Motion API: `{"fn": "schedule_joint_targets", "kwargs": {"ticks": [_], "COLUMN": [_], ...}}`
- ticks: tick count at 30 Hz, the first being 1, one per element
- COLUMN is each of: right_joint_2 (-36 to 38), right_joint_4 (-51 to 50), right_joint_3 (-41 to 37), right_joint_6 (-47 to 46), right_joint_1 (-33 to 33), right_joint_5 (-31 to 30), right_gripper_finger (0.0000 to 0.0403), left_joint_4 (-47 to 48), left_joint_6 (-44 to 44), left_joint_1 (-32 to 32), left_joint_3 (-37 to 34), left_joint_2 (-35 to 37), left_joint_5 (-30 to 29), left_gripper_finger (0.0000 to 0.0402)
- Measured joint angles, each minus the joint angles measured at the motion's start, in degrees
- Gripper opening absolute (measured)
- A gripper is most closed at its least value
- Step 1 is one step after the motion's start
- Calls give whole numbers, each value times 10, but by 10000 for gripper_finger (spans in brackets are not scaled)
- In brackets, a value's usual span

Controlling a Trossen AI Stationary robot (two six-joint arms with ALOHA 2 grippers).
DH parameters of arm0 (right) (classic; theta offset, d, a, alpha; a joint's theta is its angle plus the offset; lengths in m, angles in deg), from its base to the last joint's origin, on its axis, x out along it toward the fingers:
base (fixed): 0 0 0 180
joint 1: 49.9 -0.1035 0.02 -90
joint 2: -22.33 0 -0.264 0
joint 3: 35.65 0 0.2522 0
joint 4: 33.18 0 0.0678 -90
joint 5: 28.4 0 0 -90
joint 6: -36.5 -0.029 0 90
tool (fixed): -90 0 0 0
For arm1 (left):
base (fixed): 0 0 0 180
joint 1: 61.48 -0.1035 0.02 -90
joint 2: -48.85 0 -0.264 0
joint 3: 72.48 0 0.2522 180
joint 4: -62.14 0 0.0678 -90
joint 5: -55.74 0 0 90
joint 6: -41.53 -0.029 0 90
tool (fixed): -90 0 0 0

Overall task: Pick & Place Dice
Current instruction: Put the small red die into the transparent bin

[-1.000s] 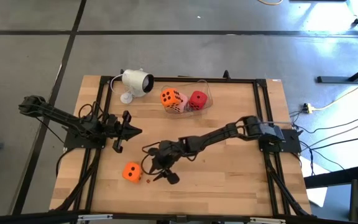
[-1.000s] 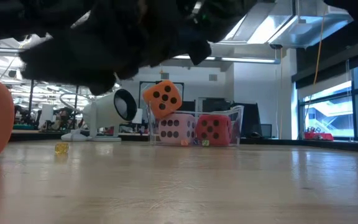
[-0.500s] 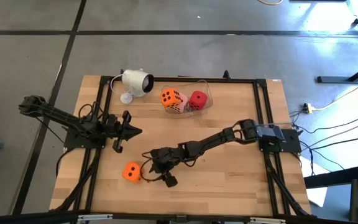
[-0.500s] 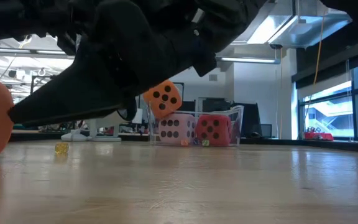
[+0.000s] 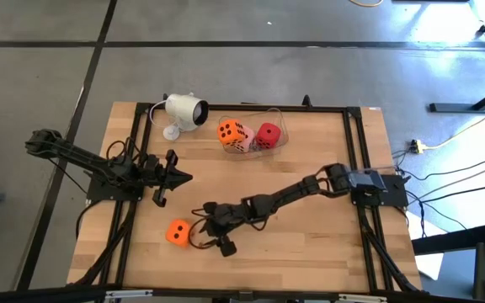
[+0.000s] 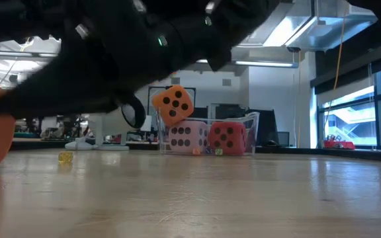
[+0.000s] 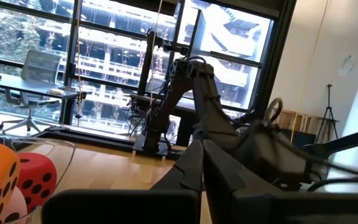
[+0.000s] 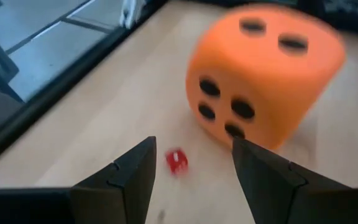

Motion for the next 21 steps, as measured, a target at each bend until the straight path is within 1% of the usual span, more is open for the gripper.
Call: {"fn": "schedule_joint_targets", "kwargs": {"ticks": [6, 9, 13, 18, 21], "right_joint_2": [-1, -16, -64, -133, -160], "right_joint_4": [-41, -63, -102, -172, -210], "right_joint_3": [54, 96, 178, 312, 368], "right_joint_6": [18, 19, 19, 17, 29], "right_joint_1": [-20, -27, -31, -34, -39], "right_joint_5": [-2, -1, 4, 5, 12], "right_gripper_finger": [212, 212, 212, 212, 212], "left_joint_4": [0, 0, 1, 0, 0], "left_joint_6": [0, 0, 0, 0, 0], "left_joint_1": [0, 0, 0, 0, 0], "left_joint_3": [0, 0, 0, 0, 0], "left_joint_2": [0, 0, 0, 0, 0], "left_joint_5": [0, 0, 0, 0, 0], "left_gripper_finger": [6, 6, 8, 11, 9]}}
